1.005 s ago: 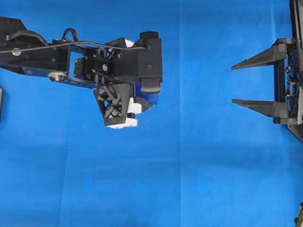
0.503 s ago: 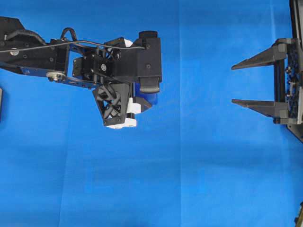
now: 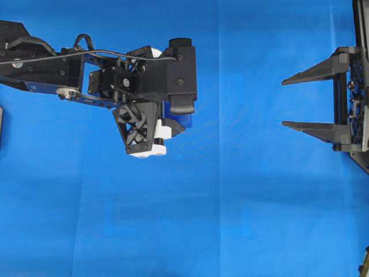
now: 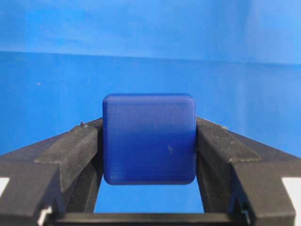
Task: Handover the blue block to the right arm after grasping it with the left arm, then place it in the designated position.
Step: 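Lift the cube and pull the left gripper back to the left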
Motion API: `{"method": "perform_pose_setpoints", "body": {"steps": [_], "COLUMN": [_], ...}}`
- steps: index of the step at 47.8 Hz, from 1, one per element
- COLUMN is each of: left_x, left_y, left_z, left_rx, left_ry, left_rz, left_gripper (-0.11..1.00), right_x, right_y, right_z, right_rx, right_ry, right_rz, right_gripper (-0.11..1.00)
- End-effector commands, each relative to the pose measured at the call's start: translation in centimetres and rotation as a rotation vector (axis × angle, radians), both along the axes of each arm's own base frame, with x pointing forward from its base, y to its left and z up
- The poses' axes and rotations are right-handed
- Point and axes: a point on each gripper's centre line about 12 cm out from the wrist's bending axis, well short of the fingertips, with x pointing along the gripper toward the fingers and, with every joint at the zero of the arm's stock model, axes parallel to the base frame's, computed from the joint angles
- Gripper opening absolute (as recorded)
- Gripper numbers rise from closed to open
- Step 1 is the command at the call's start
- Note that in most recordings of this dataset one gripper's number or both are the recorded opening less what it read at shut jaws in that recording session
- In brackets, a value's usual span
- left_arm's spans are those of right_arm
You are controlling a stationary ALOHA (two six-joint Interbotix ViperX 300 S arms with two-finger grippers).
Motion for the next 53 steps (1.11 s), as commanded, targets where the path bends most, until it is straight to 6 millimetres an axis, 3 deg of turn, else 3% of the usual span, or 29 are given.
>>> {"method": "perform_pose_setpoints", "body": {"steps": [1,32,43,53], "left_x": [-0.3,-0.4,-1.1,-3.0], "left_y": [-0.1,-0.1,-0.4,-0.4], "left_z": [2.2,2.4,3.0,3.2], "left_rx": [0.001,0.001,-0.002,-0.008], "left_ry": [-0.058,-0.074,-0.178,-0.337], "left_rz": [-0.002,-0.003,-0.012,-0.017], "left_gripper": [0.48,0.48,0.48,0.48], "right_x": [0.3,0.3,0.3,0.4], "right_y": [0.0,0.0,0.0,0.0], "right_z": [0.9,0.9,1.2,1.6], "right_rx": [0.004,0.004,0.003,0.000], "right_ry": [-0.025,-0.023,-0.029,-0.040], "right_rz": [-0.001,-0.002,-0.002,-0.002], "right_gripper": [0.96,0.96,0.96,0.96]}}
